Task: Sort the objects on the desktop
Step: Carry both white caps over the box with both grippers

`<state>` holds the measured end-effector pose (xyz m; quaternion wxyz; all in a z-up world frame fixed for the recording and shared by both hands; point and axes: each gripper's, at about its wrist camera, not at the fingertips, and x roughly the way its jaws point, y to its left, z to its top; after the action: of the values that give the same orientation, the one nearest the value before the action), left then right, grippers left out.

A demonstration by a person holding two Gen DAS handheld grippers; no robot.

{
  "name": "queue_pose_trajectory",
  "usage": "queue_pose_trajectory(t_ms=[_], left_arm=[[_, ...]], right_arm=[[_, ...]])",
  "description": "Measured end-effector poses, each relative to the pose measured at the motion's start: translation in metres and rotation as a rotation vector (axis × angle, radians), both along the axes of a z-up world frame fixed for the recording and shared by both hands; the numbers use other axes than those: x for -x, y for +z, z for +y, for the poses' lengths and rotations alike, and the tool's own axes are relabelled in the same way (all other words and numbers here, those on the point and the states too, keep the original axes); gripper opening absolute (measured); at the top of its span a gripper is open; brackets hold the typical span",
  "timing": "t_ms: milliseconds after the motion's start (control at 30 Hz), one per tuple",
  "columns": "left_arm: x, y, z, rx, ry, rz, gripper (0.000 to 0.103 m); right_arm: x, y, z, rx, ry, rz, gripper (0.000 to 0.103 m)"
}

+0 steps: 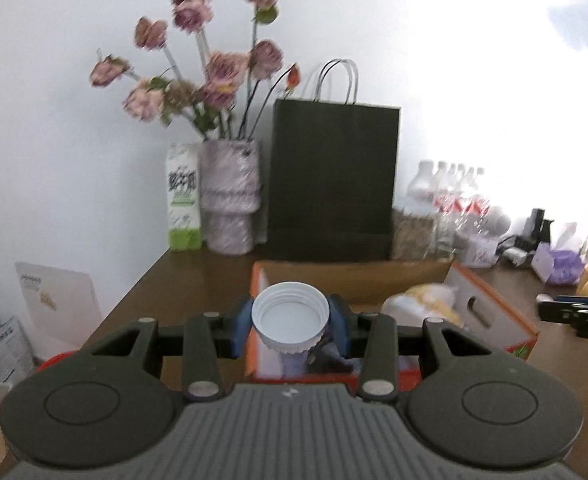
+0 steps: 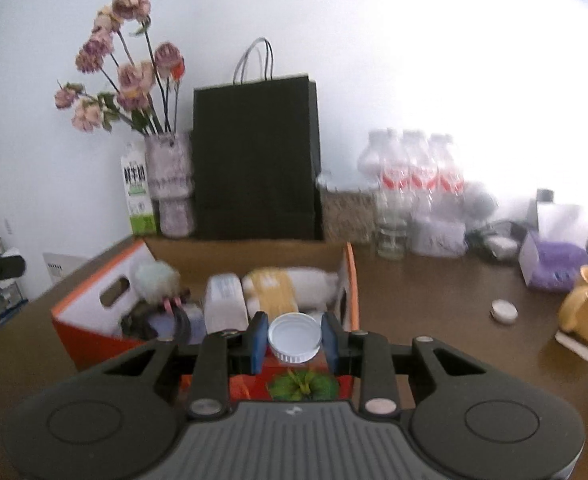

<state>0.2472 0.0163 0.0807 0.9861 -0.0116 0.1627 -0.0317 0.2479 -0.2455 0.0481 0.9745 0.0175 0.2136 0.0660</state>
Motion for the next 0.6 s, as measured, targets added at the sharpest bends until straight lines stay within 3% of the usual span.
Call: queue_pose_trajectory(t_ms=[267,600], left_arm=[[-0.039,-0.002,-0.028,0.05,-0.014,0.006,0.041],[-0.097,-0.045,-0.042,0.012,-0.003,0.086,0.041]], right_arm=[[-0.041,0.01,0.01,-0.045,0.0,-0.02,0.028],[-0.088,-0.025,0.016,-0.032,-0.013,0.06,0.028]])
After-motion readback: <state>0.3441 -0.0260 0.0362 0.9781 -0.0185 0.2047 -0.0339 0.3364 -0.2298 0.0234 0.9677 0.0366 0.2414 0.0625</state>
